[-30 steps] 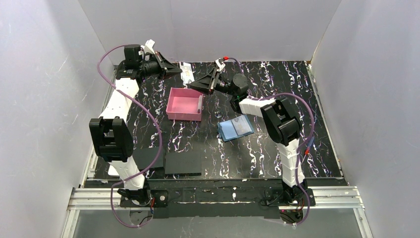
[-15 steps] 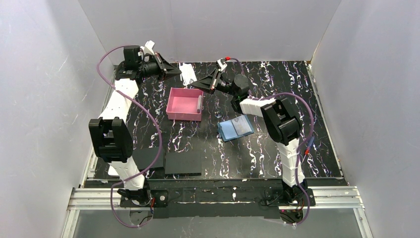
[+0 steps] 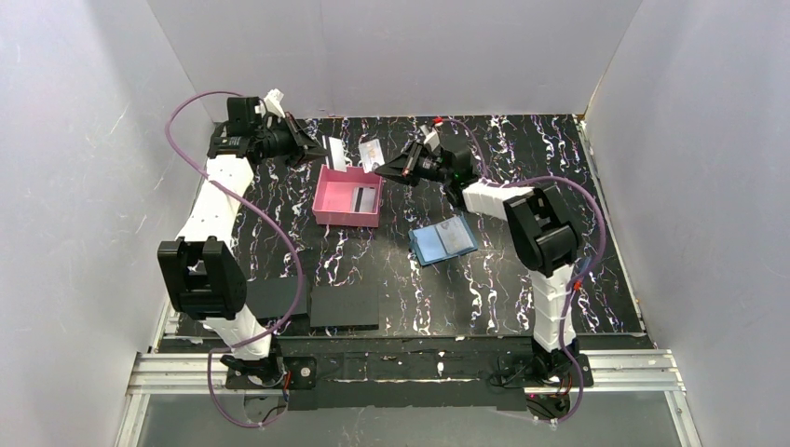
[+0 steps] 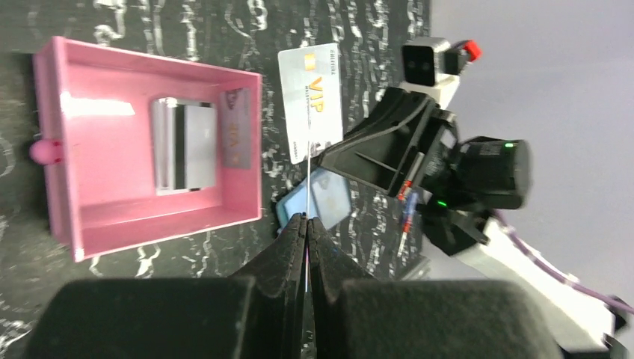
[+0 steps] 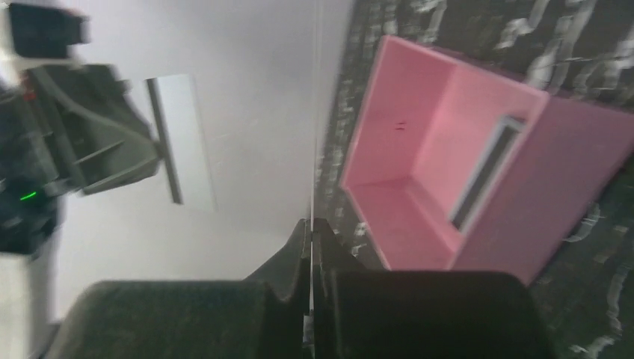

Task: Put the credit cards into the card holder
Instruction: Pick up the credit card from the storage box, then place the credit card in the storage box.

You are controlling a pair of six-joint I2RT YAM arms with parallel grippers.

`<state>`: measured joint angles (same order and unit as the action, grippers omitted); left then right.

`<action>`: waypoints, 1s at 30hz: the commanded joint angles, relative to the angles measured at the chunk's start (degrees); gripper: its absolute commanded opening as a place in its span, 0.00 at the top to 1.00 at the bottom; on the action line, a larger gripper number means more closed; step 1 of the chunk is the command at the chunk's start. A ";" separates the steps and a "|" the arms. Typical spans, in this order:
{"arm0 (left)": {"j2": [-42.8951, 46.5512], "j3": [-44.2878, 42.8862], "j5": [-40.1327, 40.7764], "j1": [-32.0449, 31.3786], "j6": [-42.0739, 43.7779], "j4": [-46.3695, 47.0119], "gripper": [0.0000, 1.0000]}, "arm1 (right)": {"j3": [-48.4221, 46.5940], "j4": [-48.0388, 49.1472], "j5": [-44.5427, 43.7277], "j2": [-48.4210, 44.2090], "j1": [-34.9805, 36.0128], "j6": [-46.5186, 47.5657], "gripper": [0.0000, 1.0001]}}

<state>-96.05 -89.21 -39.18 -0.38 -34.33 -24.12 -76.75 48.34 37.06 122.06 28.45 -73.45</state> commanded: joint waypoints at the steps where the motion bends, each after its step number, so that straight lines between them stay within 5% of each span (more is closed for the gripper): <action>1: 4.61 0.09 11.12 -0.47 6.48 -6.54 1.00 | -8.11 -36.69 -13.97 -8.36 2.65 23.55 0.99; 15: 11.00 0.79 36.73 -4.89 10.59 -15.52 1.00 | -38.29 -79.98 -61.16 0.93 20.88 40.60 0.99; 22: 14.74 2.59 44.84 -5.68 10.00 -17.34 1.00 | -54.95 -92.38 -73.51 11.22 24.67 46.51 0.99; 30: 16.08 4.31 46.98 -5.68 8.12 -18.41 1.00 | -56.78 -94.27 -78.74 14.43 25.78 48.62 0.99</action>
<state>-81.78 -85.89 4.60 -5.76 -25.36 -40.45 -129.91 -42.78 -35.64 135.79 53.78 -26.52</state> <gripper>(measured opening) 0.009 0.031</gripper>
